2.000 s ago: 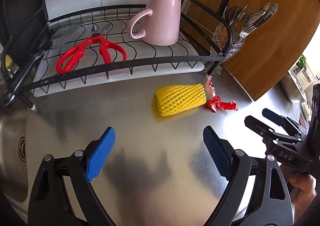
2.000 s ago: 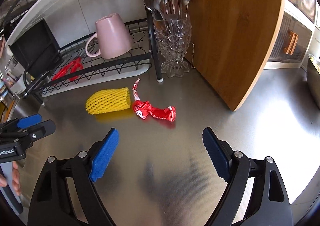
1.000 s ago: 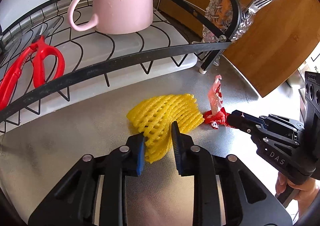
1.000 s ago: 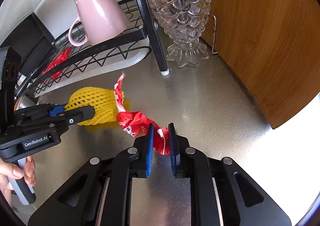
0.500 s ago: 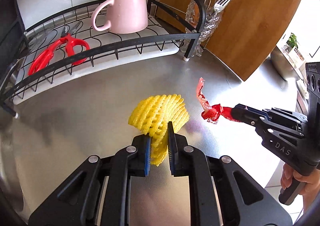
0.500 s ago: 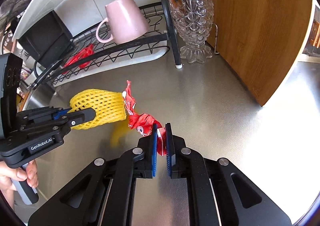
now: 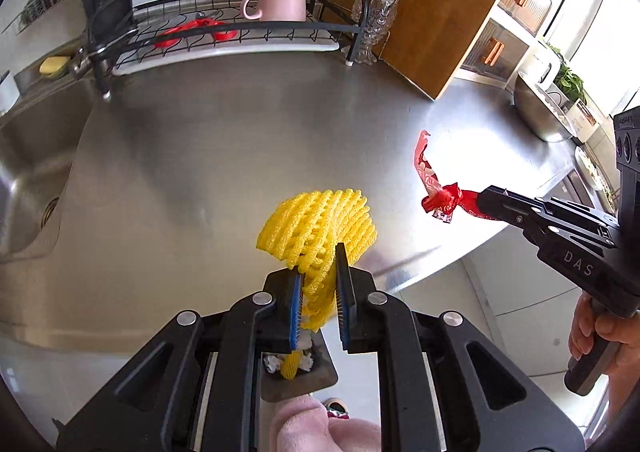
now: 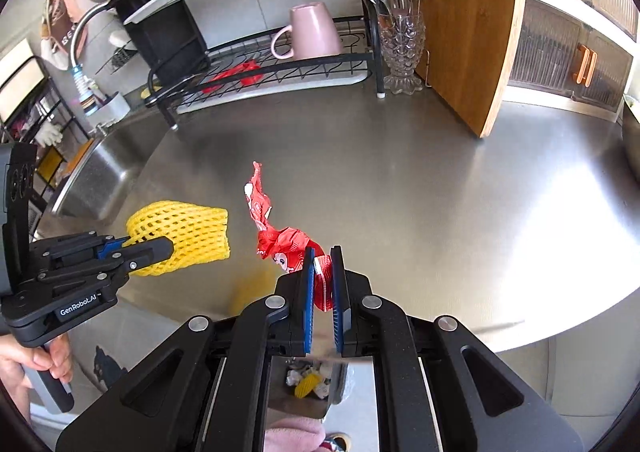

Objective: Collect trash
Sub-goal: 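Carry the yellow net and red wrapper down over the bin with both grippers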

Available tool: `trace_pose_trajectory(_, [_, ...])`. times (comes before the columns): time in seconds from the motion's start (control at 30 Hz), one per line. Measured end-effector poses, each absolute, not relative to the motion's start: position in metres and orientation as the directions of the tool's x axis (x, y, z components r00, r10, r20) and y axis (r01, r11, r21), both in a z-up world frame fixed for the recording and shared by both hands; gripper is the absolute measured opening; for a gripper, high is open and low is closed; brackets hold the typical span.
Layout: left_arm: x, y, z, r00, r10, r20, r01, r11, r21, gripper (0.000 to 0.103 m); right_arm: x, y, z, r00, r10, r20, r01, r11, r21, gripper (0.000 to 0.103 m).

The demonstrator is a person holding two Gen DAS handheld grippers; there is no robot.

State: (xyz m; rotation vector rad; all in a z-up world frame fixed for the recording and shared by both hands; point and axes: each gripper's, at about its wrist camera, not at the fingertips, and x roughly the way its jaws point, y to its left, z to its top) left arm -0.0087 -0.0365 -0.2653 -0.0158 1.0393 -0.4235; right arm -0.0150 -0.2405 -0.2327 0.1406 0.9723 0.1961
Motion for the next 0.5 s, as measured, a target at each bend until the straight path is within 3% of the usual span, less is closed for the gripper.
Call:
trace_pose_trajectory(0.23, [-0.088,-0.013,-0.286,0.404,-0.33,-0.853,0.307,0.927,-0.214,0.013,-0.083,-0.217,-0.248,0.509,0.276,-0.815,-0.149,0.961,0.233,0.009])
trace_pose_trajectory(0.5, [-0.128,0.004,-0.341,0.315,-0.317,-0.895,0.267,0.934,-0.237,0.013,-0.127,-0.189,-0.305,0.387,0.308,-0.869,-0.159,0.951,0.267,0.009])
